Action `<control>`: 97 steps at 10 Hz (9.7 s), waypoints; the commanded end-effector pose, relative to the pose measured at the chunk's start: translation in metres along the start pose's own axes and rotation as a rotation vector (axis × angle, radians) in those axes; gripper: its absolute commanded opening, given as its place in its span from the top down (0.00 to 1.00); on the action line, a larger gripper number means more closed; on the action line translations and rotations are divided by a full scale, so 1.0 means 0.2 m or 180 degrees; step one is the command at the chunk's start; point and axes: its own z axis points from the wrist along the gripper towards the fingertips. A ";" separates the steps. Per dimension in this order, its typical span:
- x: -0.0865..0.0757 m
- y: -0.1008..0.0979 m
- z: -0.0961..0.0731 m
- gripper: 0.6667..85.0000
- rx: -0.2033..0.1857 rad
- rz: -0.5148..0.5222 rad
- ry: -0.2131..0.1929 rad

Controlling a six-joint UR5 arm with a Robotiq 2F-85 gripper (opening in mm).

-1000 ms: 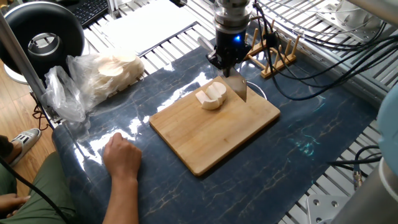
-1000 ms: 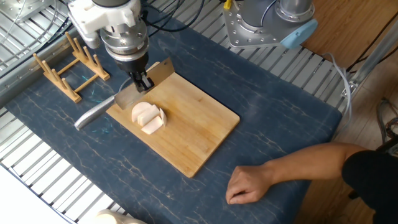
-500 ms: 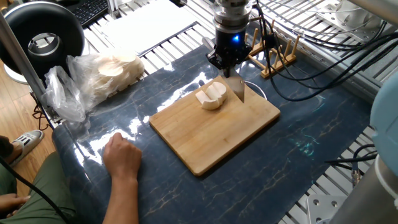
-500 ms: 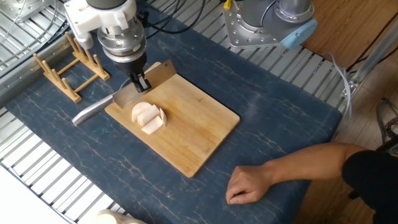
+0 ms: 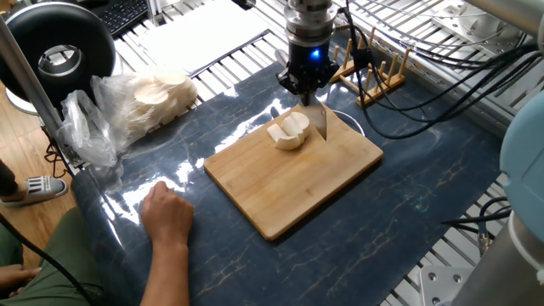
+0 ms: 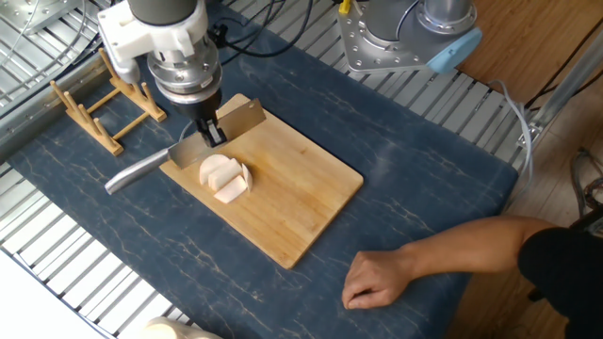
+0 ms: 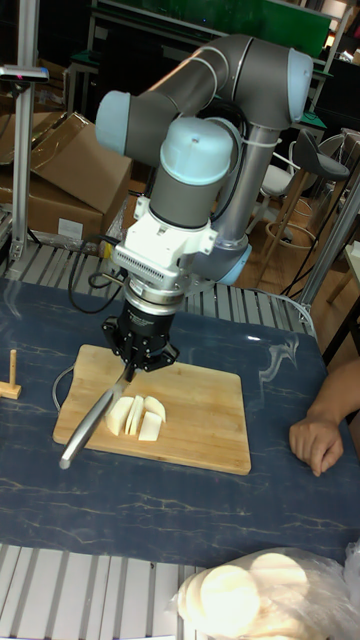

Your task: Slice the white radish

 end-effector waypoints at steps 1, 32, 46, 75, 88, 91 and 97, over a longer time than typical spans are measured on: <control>-0.03 0.04 0.01 1.00 -0.0048 0.0024 -0.0061; -0.07 0.07 0.11 1.00 -0.0077 -0.0096 -0.0339; -0.08 0.07 0.12 1.00 -0.0090 -0.0140 -0.0391; -0.20 0.15 0.26 1.00 -0.0316 -0.0361 -0.0861; -0.11 0.18 0.19 1.00 -0.0268 -0.0252 -0.0640; -0.11 0.12 0.20 1.00 -0.0175 -0.0326 -0.0664; -0.08 0.11 0.14 1.00 -0.0041 -0.0246 -0.0471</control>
